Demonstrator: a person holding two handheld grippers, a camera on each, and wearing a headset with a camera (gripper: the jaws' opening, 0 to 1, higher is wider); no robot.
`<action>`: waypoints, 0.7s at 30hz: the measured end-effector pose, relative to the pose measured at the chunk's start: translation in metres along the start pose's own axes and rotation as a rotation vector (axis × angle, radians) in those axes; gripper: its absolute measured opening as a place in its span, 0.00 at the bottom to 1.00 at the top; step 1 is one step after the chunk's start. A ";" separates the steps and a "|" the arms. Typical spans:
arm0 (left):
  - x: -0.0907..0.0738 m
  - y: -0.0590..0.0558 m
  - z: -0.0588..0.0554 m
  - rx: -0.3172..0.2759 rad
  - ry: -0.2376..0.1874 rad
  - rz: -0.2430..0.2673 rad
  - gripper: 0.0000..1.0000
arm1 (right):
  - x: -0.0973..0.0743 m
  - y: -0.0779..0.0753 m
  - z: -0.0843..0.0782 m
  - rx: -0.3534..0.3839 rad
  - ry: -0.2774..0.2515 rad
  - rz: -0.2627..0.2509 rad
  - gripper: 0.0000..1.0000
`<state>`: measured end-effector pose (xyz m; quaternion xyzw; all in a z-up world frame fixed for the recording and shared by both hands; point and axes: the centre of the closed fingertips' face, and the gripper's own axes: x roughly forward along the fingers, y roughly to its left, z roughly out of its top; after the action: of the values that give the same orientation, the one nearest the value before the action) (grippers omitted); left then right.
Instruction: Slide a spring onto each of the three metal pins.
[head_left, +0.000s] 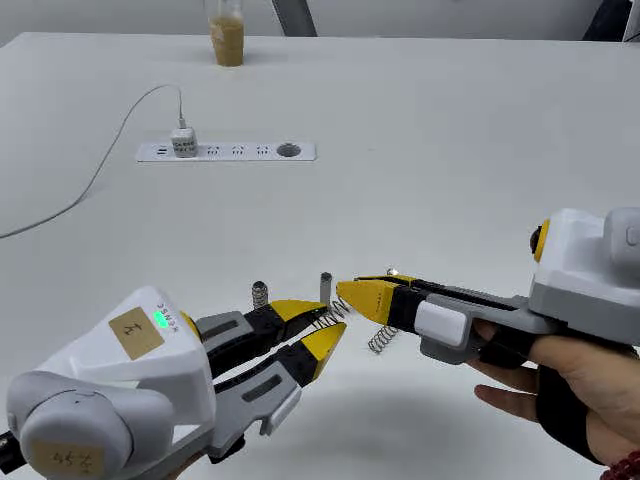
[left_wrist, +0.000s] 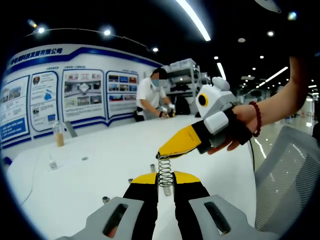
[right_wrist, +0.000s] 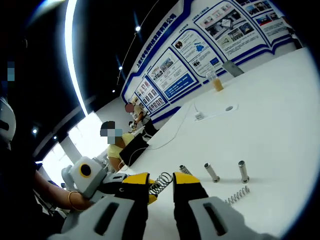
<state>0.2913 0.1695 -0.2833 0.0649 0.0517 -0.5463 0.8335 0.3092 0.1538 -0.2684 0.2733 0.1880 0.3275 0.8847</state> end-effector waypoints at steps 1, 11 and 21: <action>0.000 0.000 0.000 0.003 0.000 0.001 0.11 | 0.000 0.000 0.000 0.004 -0.003 0.001 0.17; -0.002 0.001 -0.002 0.015 0.025 0.011 0.11 | 0.002 0.009 0.002 -0.016 -0.010 0.043 0.12; 0.000 0.002 -0.006 0.015 0.059 0.011 0.11 | 0.003 0.012 0.001 -0.119 0.010 0.027 0.11</action>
<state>0.2930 0.1715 -0.2891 0.0877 0.0717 -0.5398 0.8342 0.3061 0.1637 -0.2608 0.2210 0.1690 0.3515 0.8939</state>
